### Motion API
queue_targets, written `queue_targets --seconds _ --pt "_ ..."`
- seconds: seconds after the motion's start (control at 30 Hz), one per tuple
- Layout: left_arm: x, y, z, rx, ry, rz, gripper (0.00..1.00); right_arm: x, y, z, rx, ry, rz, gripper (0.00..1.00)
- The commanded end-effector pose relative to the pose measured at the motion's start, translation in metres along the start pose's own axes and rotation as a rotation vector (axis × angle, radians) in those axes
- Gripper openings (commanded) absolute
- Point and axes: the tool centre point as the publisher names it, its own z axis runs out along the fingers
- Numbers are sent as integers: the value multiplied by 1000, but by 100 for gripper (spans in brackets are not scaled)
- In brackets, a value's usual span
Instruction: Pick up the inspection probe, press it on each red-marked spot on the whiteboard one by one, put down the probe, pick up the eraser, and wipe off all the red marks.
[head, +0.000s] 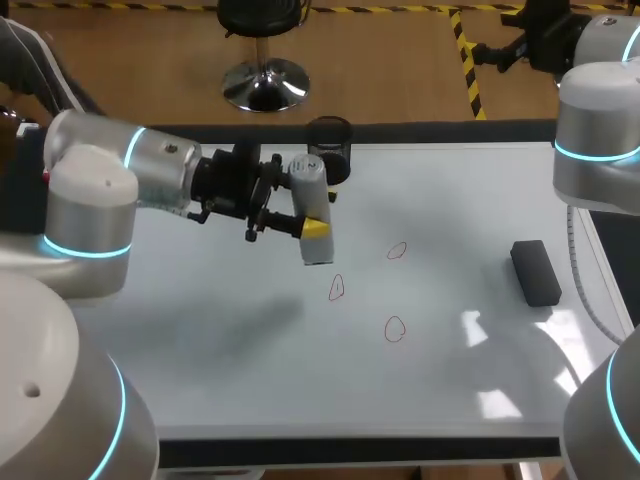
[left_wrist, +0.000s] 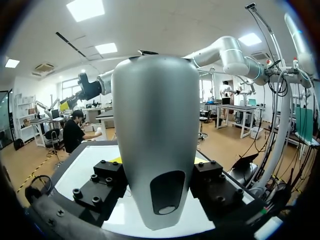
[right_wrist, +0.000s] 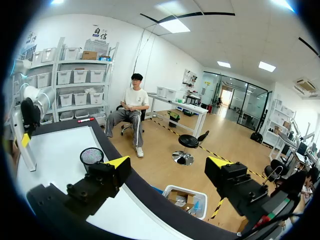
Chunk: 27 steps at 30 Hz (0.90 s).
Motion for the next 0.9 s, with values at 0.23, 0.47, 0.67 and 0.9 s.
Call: queue_targets --seconds 0.23,0.47,0.67,0.9 --pt "-2 16 9 25 2 -1 0 0 0 0 0 0 0 100" --pt "-5 27 16 26 13 -7 0 0 0 0 0 0 0 100" --pt "-6 34 18 51 11 -11 0 0 0 0 0 0 0 100" --pt "-8 41 24 53 20 -19 0 0 0 0 0 0 0 100"
